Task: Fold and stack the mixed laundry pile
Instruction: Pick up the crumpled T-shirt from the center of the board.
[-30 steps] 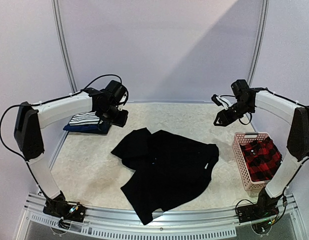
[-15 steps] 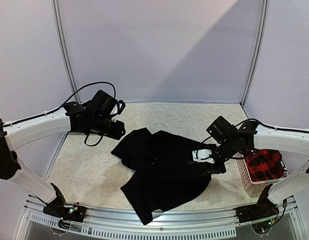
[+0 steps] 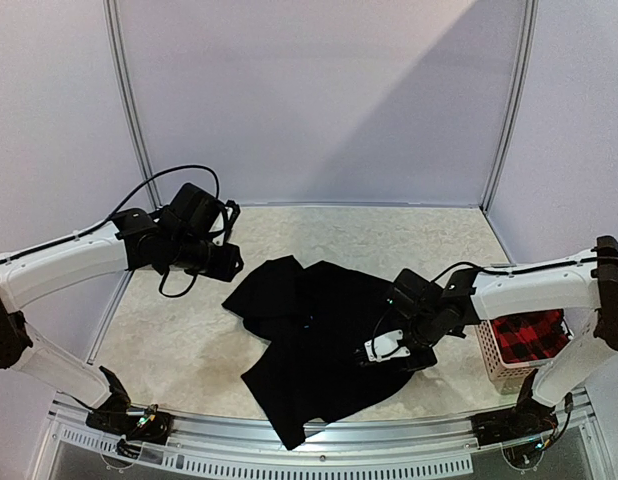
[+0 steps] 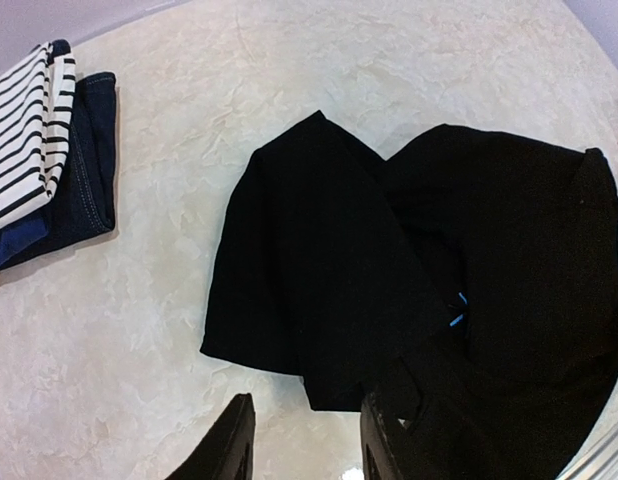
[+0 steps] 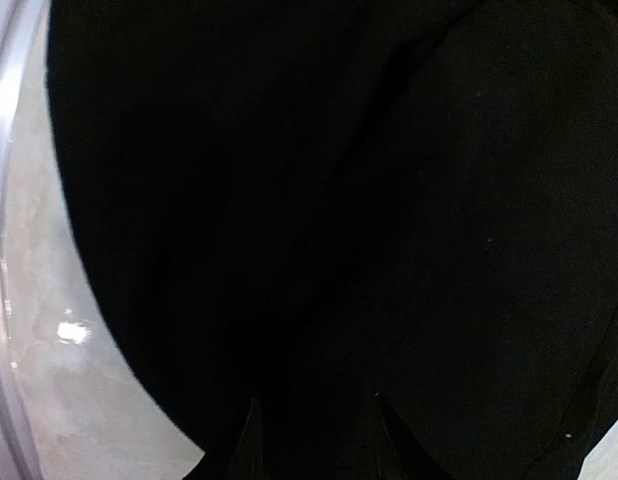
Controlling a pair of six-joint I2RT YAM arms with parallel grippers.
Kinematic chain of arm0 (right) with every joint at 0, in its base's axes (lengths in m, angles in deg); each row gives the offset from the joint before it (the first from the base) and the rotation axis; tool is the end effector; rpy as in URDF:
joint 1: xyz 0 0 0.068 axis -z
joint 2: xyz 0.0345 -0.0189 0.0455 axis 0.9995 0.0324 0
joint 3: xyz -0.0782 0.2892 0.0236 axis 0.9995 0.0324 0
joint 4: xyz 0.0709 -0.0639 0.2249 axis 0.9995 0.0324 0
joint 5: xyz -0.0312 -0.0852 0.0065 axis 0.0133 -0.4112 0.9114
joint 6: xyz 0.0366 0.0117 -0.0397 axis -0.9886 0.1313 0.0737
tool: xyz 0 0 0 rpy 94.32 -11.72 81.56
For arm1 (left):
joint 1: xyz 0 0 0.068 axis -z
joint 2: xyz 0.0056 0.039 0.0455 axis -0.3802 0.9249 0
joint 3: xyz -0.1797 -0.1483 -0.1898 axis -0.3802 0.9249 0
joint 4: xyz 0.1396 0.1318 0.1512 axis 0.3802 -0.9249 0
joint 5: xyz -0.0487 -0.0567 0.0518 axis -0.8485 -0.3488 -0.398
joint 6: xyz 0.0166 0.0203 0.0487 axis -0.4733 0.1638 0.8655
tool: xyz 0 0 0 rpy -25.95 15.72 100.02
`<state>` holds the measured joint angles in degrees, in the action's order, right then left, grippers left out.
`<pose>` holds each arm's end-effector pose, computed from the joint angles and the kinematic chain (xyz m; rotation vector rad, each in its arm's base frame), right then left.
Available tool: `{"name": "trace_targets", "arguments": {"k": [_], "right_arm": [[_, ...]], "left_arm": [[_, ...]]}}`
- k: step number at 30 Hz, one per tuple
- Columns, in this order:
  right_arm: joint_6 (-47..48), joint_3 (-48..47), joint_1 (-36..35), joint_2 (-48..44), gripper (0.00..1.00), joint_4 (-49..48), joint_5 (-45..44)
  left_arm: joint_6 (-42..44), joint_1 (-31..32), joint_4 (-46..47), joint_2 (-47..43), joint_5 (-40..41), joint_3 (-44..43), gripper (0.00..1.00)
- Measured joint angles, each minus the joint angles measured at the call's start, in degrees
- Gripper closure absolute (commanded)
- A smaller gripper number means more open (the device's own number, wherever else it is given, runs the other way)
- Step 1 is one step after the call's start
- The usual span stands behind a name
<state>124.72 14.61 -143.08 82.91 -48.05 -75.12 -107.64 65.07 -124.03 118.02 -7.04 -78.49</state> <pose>0.1429 0.2087 0.2037 -2.2314 1.7909 0.1421 0.1983 -0.1722 0.3167 0.3381 2.4105 -0.2529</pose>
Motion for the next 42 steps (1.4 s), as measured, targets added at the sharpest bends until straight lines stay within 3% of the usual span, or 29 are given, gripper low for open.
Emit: {"name": "trace_targets", "arguments": {"k": [7, 14, 17, 20, 24, 35, 42], "right_arm": [[-0.9, -1.0, -0.2, 1.7, 0.98, -1.0, -1.3], [-3.3, -7.1, 1.8, 0.4, 1.0, 0.2, 1.0], [-4.7, -11.8, 6.9, 0.5, 0.97, 0.9, 5.0], [-6.4, -16.2, 13.1, 2.6, 0.83, 2.3, 8.1], [-8.3, -18.6, 17.2, 8.2, 0.75, 2.7, 9.9], [-11.2, -18.8, 17.2, 12.0, 0.67, 6.4, 16.1], [-13.9, -27.0, 17.6, 16.7, 0.66, 11.6, 22.5]], "left_arm": [[-0.3, 0.0, 0.0, -0.2, 0.0, 0.5, 0.63], [-0.3, 0.0, 0.0, -1.1, 0.0, 1.2, 0.63], [-0.3, 0.0, 0.0, -1.1, -0.1, 1.5, 0.63], [-0.3, 0.0, 0.0, -1.2, -0.3, 2.2, 0.63], [-0.3, 0.0, 0.0, -1.2, -0.8, 3.2, 0.63], [-0.4, 0.1, 0.1, -1.2, -1.5, 3.3, 0.63], [-0.5, 0.3, 0.3, -1.1, -2.2, 3.3, 0.63]]}}
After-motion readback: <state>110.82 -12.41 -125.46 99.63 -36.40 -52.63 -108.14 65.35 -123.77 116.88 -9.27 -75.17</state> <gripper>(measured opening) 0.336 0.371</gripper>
